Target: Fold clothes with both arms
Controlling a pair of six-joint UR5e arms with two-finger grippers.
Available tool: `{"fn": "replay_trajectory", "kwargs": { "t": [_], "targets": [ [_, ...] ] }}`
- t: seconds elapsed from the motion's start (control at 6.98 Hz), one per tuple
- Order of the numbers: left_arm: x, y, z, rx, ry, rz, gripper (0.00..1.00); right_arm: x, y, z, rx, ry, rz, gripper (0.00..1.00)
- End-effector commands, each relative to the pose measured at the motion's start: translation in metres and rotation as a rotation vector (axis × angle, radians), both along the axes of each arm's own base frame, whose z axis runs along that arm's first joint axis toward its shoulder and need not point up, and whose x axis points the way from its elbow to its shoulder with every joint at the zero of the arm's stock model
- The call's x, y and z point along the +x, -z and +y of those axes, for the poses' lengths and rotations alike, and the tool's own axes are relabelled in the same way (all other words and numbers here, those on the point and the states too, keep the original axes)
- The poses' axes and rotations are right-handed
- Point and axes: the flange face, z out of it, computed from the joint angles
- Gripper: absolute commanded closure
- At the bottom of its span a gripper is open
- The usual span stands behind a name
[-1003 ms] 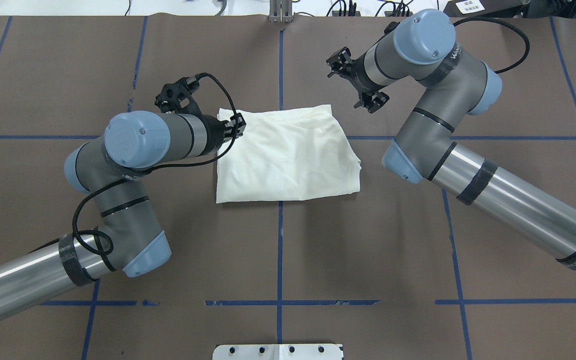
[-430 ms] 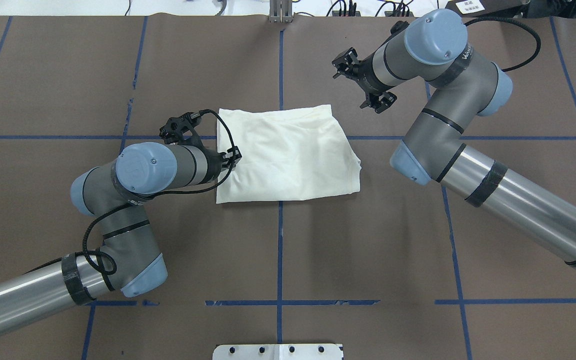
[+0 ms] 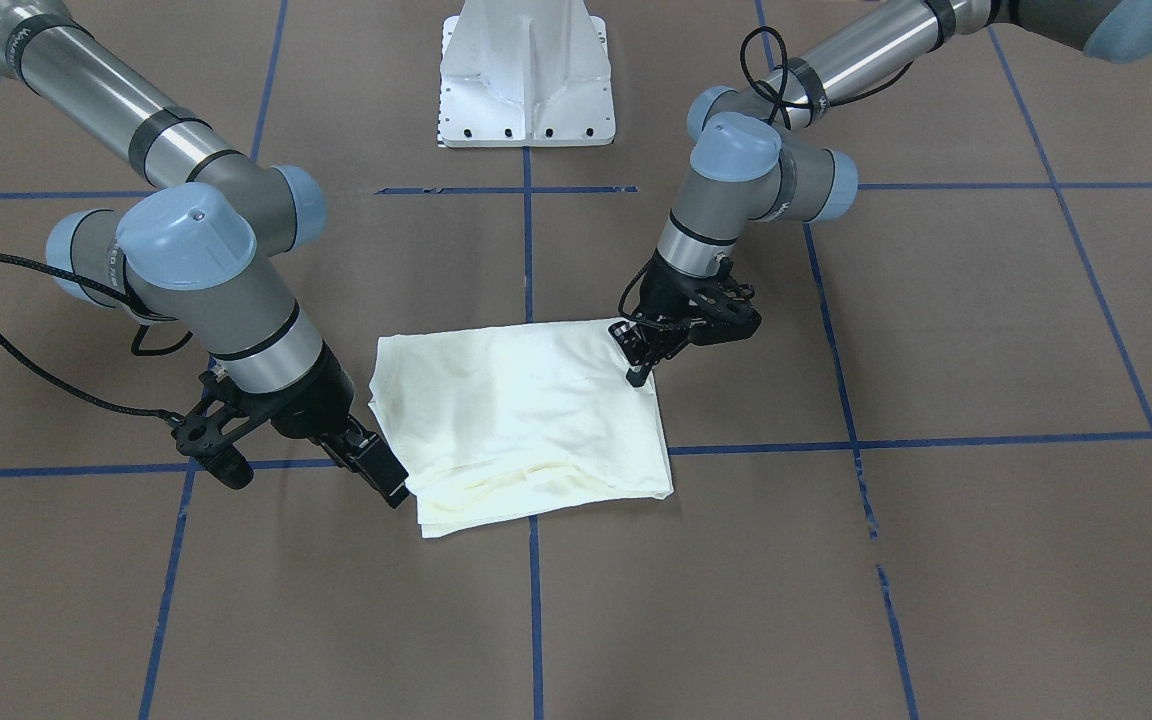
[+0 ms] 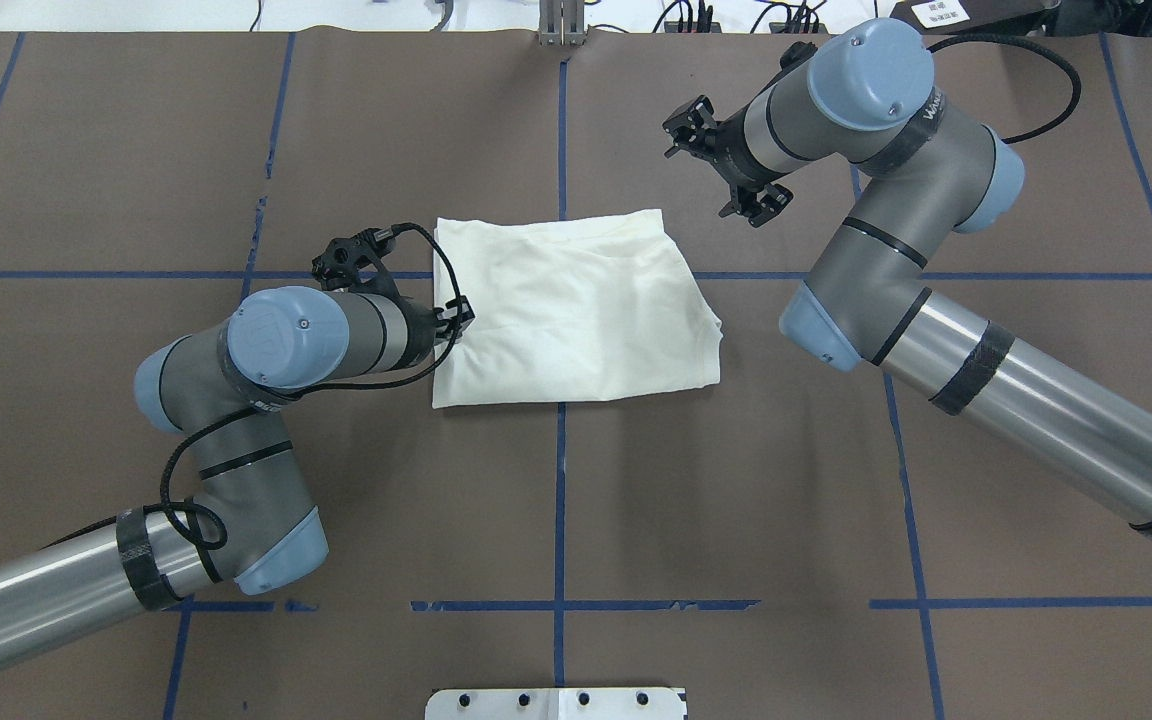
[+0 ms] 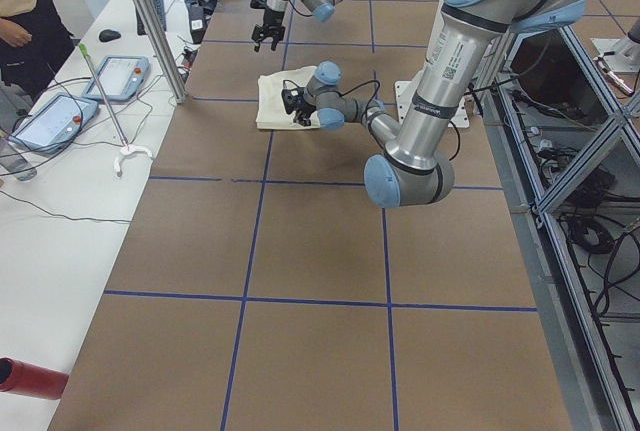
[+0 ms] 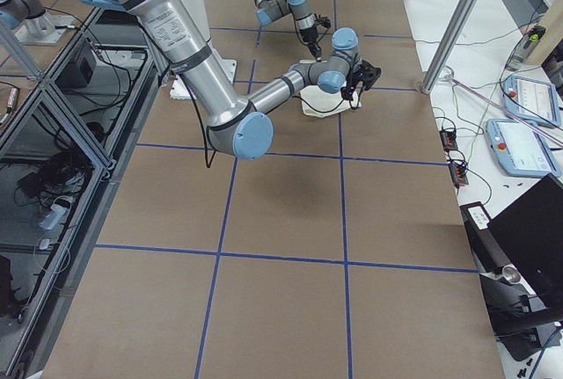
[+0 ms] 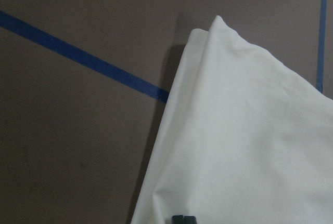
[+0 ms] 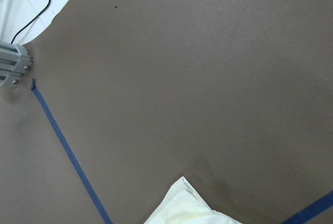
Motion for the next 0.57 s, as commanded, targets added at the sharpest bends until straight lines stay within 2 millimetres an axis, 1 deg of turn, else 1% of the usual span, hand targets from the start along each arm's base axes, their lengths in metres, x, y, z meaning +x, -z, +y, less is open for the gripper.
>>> {"fn": "replay_trajectory", "kwargs": {
  "t": [0.0,0.14,0.29,0.43],
  "targets": [
    [-0.052,0.02,0.01,0.059,0.003,0.01,1.0,0.002,-0.003,0.0,-0.003,0.001,0.002,0.0],
    [-0.071,0.025,0.01,0.083,-0.002,-0.041,1.0,0.014,-0.005,0.0,-0.007,-0.004,0.002,0.0],
    [-0.089,0.027,0.0,0.12,-0.002,-0.081,1.0,0.047,-0.032,0.008,0.004,0.005,0.017,0.0],
    [-0.112,-0.005,0.002,0.127,-0.045,-0.129,1.0,0.082,-0.065,0.016,0.099,0.067,0.086,0.0]
  ]
}}
